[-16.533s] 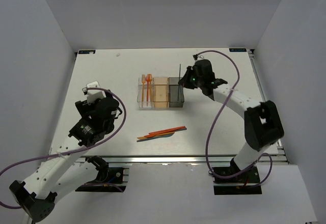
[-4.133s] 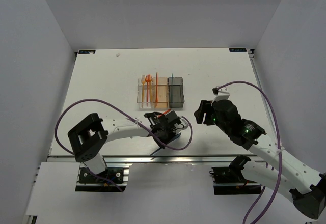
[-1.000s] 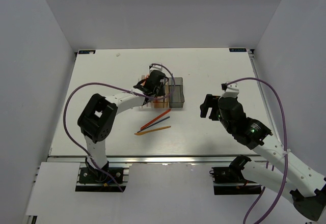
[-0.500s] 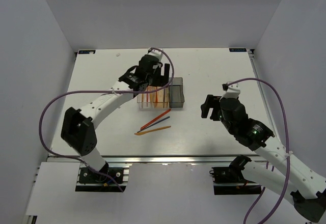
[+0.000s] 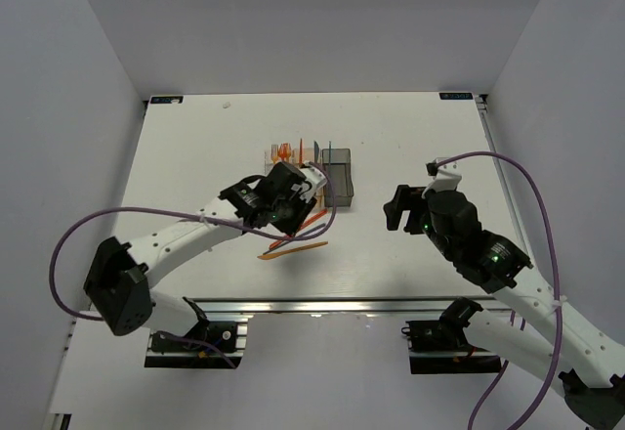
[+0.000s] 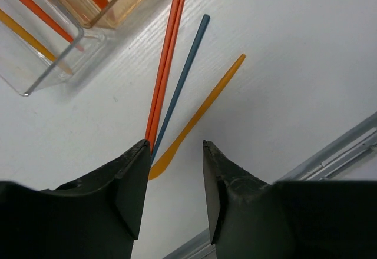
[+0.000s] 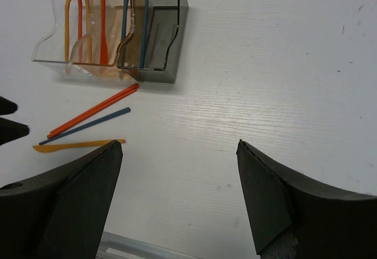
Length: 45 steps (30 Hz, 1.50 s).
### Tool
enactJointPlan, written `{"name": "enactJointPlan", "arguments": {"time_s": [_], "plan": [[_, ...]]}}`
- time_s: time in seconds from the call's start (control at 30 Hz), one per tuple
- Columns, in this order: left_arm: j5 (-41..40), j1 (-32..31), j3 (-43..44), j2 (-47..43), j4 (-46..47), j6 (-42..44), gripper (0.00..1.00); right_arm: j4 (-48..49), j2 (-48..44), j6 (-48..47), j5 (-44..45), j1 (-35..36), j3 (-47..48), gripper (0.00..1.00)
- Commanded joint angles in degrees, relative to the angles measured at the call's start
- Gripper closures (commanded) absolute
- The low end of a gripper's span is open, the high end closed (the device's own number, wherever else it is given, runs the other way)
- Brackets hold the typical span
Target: Sort the eating utensils into containers
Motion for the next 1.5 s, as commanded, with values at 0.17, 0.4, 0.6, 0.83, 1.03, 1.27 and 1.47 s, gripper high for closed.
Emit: {"name": "enactJointPlan", "arguments": {"time_s": [0.17,0.4,0.6,0.83,1.03,1.27,1.47], "plan": [[-0.95,-1.64,0.71,11.01,0.01,0.35,0.5,3.07,-0.57,-0.54,-3.74,-0.13,-2.25,0.16],[3.78,-1.64,0.98,15.23,1.33,1.4,0.51,3.77,-0.39,-0.63,-4.01,-0.22,-3.13,0.17],[6.16,-1.73,0.63,19.19,0.88,2.19,0.54,4.21,-0.13,-0.72,-4.44,-0.13,-3.48,0.17],[6.96,-1.73,0.72,21.21,0.97,2.55,0.54,4.3,-0.48,-0.63,-4.88,-0.22,-3.48,0.17],[6.43,-1.73,0.63,23.75,1.23,2.63,0.54,4.04,-1.36,-0.72,-4.71,-0.22,-3.57,0.17],[6.87,-2.43,0.54,25.25,1.06,2.28,0.59,3.86,-2.06,-0.72,-4.36,-0.22,-3.74,0.17],[2.67,-6.03,-0.51,24.29,1.41,0.0,0.72,3.42,-3.02,-0.72,-3.92,-0.22,-3.48,0.17]]}}
